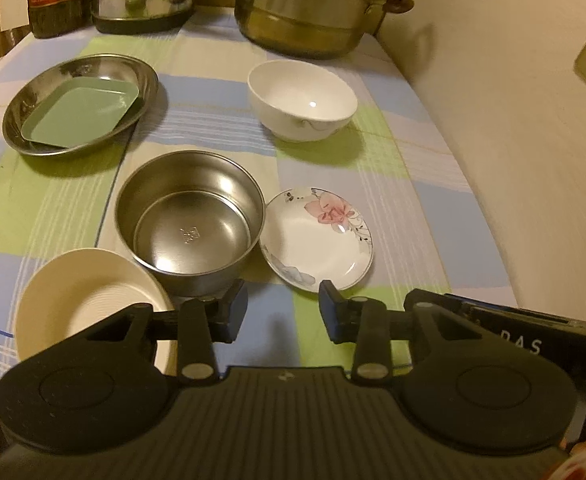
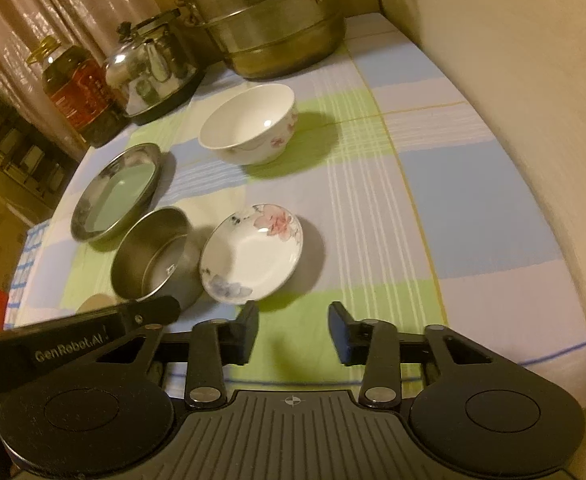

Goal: Organize plates and bowls
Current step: 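Close both tools on the rim of the floral saucer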

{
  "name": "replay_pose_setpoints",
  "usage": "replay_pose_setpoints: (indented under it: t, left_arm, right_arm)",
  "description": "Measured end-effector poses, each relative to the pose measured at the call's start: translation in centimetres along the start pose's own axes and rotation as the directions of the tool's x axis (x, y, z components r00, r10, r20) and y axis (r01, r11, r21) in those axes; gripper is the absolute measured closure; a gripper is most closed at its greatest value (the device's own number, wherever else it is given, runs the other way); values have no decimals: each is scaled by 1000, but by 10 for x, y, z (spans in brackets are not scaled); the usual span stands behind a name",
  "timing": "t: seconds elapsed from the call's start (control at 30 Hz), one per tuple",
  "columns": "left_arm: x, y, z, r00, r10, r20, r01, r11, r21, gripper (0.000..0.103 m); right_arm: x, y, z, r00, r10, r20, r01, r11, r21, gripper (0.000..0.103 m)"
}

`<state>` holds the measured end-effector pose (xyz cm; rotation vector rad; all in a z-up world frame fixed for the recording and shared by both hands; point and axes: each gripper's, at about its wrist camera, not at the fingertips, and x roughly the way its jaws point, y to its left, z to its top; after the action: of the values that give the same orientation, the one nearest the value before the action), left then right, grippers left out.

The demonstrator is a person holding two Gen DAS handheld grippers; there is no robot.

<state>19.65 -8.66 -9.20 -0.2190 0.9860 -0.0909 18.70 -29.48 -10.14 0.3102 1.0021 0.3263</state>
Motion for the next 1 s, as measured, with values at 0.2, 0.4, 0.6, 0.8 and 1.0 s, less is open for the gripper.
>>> replay_pose_setpoints:
  t: [0.2, 0.4, 0.6, 0.8, 1.0]
  left_arm:
    - [24, -4, 6, 999, 21, -38, -22, 999, -36, 71]
    - [36, -8, 10, 998, 41, -50, -43, 998, -43, 73]
    - [44, -10, 12, 996, 63, -64, -65, 997, -37, 73]
    - [49, -8, 13, 995, 69, -77, -73, 996, -43, 73]
    - [53, -9, 12, 994, 52, -93, -55, 998, -35, 73]
  right_arm:
    - [23, -9, 11, 1000, 7, 5, -7, 1000, 18, 72]
    - [45, -12, 22, 1000, 21, 9, -22, 1000, 15, 76]
    - [67, -15, 27, 999, 33, -14, -33, 999, 10, 84]
    - [77, -15, 28, 998, 54, -19, -54, 999, 2, 95]
    - [73, -15, 28, 999, 22, -40, -23, 999, -29, 96]
